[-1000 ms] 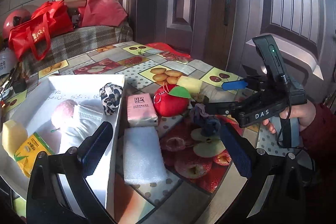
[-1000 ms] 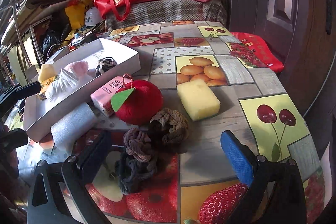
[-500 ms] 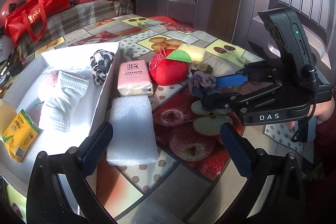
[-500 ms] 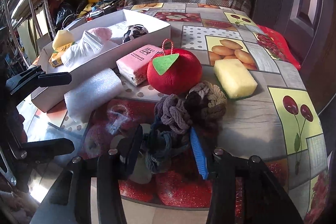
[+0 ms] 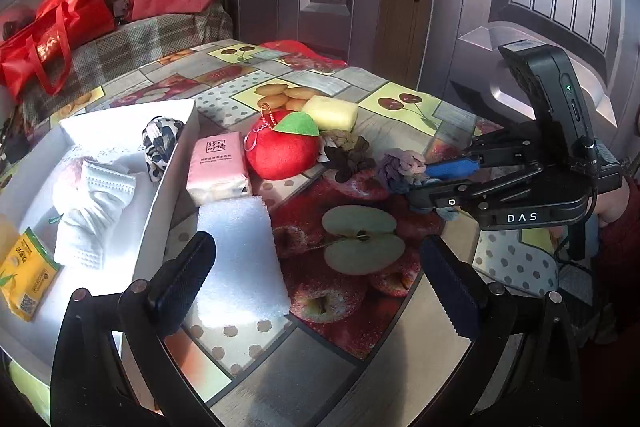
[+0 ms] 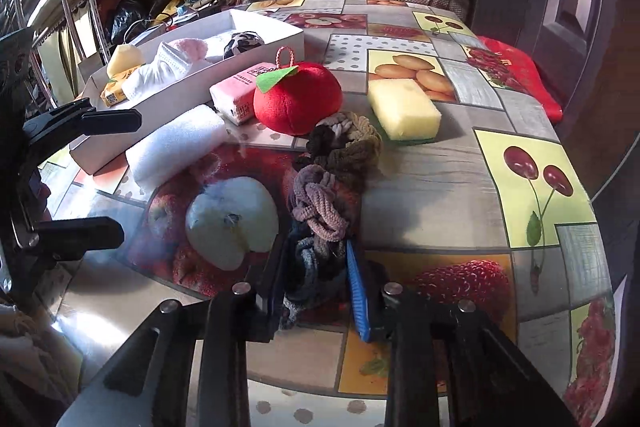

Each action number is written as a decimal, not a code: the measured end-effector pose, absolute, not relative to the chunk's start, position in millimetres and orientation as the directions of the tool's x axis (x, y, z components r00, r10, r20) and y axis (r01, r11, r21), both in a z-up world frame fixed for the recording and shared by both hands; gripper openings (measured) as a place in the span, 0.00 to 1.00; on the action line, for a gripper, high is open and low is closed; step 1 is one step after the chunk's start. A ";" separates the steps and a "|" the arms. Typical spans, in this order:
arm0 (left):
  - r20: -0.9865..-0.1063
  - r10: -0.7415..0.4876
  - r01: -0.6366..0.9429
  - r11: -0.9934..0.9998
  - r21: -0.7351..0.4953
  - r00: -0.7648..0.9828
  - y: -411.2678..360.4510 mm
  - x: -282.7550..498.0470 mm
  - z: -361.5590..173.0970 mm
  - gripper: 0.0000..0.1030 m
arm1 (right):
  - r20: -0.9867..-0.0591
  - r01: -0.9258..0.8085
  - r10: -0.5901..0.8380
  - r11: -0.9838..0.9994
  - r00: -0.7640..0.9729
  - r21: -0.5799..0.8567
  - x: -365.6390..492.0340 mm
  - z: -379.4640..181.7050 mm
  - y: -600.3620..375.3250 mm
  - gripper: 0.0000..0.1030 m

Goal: Organize soft objects
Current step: 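Grasp the knotted rope toy with the right tool while the left tool grasps the white foam block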

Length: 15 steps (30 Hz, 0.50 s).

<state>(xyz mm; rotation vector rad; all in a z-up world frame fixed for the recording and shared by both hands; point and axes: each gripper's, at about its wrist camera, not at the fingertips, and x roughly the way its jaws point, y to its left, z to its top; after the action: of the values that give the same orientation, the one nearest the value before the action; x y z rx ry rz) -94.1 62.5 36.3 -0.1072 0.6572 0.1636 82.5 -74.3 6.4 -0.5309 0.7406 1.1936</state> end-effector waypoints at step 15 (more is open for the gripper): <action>-0.725 0.176 -0.211 0.976 0.044 0.665 63.0 -58.8 9.3 0.74 | -0.634 -0.910 0.729 0.405 0.259 0.094 107.9 32.1 -99.6 0.27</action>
<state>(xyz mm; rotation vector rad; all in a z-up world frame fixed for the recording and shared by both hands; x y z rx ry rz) -58.8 63.0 9.3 -0.0455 0.8138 0.2188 107.9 -99.6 32.1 -0.3174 0.6641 1.1354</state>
